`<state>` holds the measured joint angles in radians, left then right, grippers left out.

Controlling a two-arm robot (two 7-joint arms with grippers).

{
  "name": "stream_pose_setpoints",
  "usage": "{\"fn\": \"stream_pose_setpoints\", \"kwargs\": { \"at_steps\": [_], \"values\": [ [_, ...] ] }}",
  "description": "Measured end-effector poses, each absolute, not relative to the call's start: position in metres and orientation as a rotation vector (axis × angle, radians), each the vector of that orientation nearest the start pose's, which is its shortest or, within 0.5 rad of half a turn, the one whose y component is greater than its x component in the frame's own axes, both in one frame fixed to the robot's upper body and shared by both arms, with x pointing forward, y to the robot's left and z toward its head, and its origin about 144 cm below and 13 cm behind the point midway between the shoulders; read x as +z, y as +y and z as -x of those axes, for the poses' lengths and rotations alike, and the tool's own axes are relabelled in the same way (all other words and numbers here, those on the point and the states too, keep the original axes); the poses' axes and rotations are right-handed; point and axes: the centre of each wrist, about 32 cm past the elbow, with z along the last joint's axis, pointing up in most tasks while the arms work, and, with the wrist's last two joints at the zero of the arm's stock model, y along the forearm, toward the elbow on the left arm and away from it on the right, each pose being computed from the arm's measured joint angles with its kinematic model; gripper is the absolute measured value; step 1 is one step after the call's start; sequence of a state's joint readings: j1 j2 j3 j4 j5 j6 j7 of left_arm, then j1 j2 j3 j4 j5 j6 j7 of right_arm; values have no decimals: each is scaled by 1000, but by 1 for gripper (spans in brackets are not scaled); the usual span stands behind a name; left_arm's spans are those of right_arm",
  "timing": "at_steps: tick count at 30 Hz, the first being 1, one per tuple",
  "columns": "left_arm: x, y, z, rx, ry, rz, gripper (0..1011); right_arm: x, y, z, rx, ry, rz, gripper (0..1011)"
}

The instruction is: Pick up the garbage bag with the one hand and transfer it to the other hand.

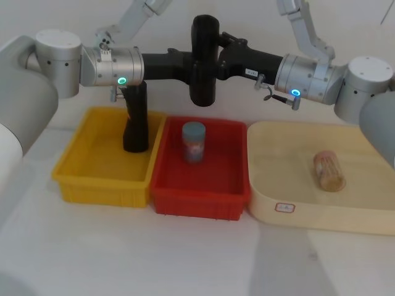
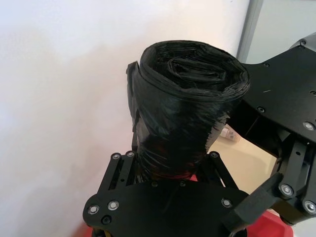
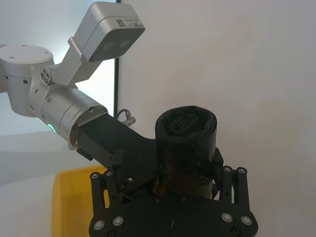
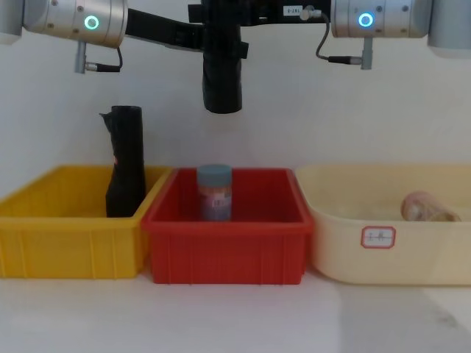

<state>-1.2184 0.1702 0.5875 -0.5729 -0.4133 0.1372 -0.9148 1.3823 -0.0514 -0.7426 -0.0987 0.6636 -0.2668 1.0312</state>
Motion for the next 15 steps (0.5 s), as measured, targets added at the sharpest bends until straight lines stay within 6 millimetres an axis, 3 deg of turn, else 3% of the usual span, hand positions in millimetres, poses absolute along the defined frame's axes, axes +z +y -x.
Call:
{"fn": "stream_pose_setpoints", "kwargs": {
  "at_steps": [15],
  "values": [
    [1380,227,-717,524,-63,-188,471,1353,-175,-730,-411,-164,9,1000]
  ]
}}
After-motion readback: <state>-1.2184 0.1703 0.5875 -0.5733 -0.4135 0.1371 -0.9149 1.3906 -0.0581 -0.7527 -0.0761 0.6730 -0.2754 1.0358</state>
